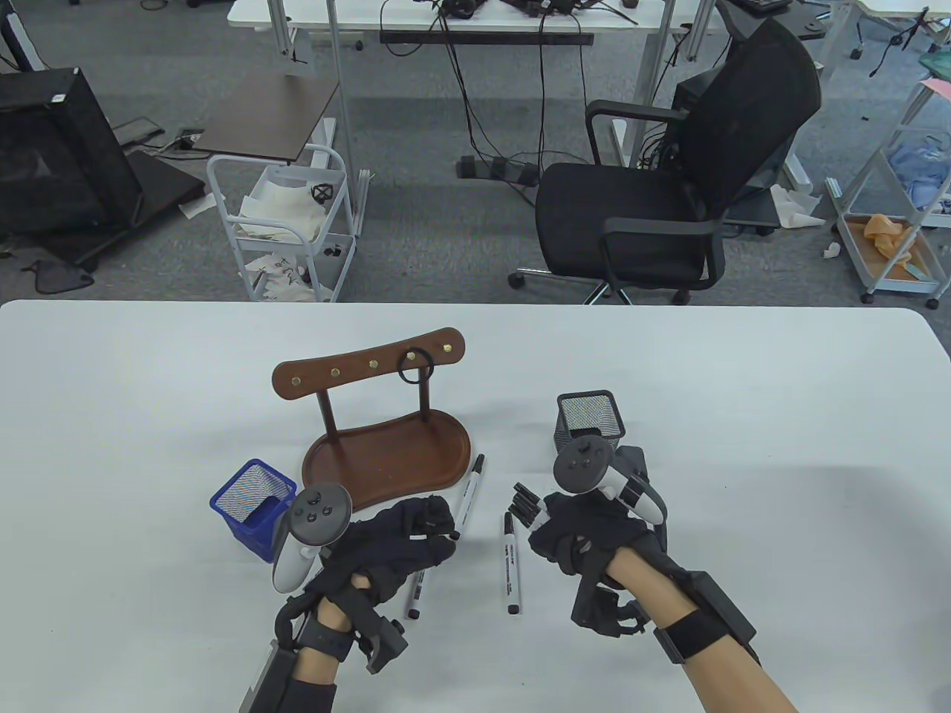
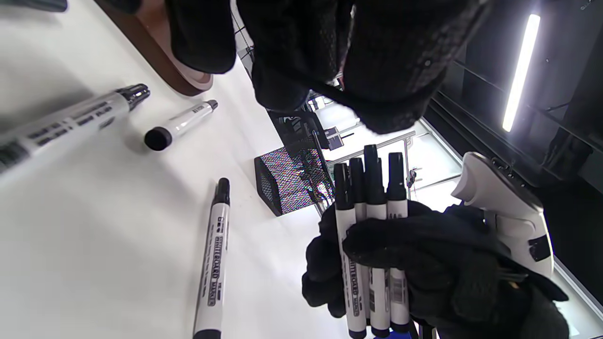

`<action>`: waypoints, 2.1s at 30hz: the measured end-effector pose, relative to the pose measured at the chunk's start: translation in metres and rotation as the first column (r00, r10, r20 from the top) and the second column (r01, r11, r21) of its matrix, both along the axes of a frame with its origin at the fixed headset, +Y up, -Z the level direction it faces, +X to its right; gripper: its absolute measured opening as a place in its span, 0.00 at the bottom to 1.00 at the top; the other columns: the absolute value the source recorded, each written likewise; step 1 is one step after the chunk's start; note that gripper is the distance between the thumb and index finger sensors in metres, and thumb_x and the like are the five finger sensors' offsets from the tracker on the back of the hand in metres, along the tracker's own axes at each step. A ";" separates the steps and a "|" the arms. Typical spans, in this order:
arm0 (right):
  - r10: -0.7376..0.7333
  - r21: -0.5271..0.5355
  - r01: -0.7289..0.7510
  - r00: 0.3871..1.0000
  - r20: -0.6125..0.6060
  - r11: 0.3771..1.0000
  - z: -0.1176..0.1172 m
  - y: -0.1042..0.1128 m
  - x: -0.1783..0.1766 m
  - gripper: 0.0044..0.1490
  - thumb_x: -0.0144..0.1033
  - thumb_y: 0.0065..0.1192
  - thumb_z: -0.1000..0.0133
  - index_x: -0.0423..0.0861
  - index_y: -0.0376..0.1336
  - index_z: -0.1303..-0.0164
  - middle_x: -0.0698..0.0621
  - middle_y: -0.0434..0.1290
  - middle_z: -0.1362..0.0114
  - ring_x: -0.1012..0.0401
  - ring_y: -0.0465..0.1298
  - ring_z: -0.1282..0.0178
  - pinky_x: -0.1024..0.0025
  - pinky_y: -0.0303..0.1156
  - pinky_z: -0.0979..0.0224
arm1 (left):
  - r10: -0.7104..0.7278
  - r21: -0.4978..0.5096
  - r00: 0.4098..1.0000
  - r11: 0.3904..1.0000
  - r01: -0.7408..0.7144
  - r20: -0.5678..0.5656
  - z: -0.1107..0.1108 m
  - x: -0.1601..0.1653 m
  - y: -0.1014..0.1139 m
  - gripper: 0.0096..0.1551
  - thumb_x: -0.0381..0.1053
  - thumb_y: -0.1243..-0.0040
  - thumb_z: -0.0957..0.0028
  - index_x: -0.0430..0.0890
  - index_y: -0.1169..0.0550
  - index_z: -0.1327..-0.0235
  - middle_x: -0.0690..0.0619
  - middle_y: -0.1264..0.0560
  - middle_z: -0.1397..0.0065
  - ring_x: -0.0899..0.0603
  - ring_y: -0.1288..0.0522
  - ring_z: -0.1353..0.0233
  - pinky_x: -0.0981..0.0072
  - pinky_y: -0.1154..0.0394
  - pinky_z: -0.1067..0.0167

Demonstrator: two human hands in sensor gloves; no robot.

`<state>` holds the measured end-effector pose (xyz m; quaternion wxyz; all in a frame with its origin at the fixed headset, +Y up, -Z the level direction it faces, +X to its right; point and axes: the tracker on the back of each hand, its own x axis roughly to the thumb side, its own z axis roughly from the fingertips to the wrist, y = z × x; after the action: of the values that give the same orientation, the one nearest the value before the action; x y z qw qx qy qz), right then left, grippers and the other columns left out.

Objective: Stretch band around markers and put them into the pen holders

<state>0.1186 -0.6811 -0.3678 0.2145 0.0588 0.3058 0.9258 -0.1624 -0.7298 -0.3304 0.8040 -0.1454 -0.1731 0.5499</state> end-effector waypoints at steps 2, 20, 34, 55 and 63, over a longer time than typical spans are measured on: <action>-0.013 0.010 0.013 1.000 -0.019 1.000 -0.001 0.002 -0.006 0.29 0.43 0.70 0.43 0.45 0.61 0.37 0.46 0.80 0.37 0.46 0.84 0.40 0.47 0.80 0.38 | -0.002 -0.002 1.000 1.000 0.002 0.001 -0.001 0.001 -0.001 0.40 0.52 0.28 0.44 0.39 0.31 0.24 0.41 0.25 0.23 0.25 0.37 0.20 0.20 0.48 0.27; -0.148 -0.026 0.146 0.965 -0.217 0.989 0.007 -0.005 -0.042 0.28 0.42 0.75 0.45 0.50 0.62 0.38 0.51 0.79 0.39 0.52 0.84 0.47 0.50 0.78 0.36 | -0.016 0.033 0.997 0.999 0.013 0.076 0.000 0.006 0.004 0.46 0.54 0.24 0.48 0.38 0.33 0.21 0.38 0.27 0.20 0.24 0.39 0.18 0.20 0.48 0.27; -0.162 -0.141 0.123 0.939 -0.304 0.982 0.012 -0.012 -0.060 0.28 0.41 0.72 0.43 0.48 0.61 0.37 0.49 0.78 0.38 0.50 0.83 0.46 0.48 0.77 0.35 | -0.031 0.077 0.994 0.997 0.023 0.106 0.005 0.013 0.010 0.48 0.55 0.23 0.49 0.40 0.33 0.21 0.41 0.27 0.19 0.24 0.39 0.17 0.20 0.47 0.27; -0.307 -0.050 0.310 0.886 -0.348 0.949 0.019 -0.001 -0.062 0.29 0.41 0.73 0.44 0.54 0.60 0.36 0.53 0.77 0.35 0.53 0.81 0.42 0.50 0.74 0.29 | -0.047 0.044 0.989 0.998 0.041 0.143 0.002 0.014 0.009 0.50 0.63 0.24 0.51 0.43 0.32 0.21 0.43 0.27 0.18 0.23 0.39 0.17 0.20 0.47 0.27; -0.295 0.191 0.377 0.888 -0.353 0.906 0.024 0.008 -0.063 0.32 0.41 0.70 0.44 0.53 0.56 0.33 0.54 0.75 0.34 0.53 0.80 0.41 0.50 0.74 0.28 | 0.064 -0.055 0.986 0.997 -0.056 0.155 -0.005 0.012 -0.005 0.52 0.68 0.30 0.48 0.39 0.32 0.20 0.38 0.27 0.19 0.22 0.40 0.17 0.19 0.47 0.27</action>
<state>0.0555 -0.6731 -0.3433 0.3115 0.2858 0.1999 0.8839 -0.1506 -0.7349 -0.3352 0.7672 -0.2031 -0.2261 0.5648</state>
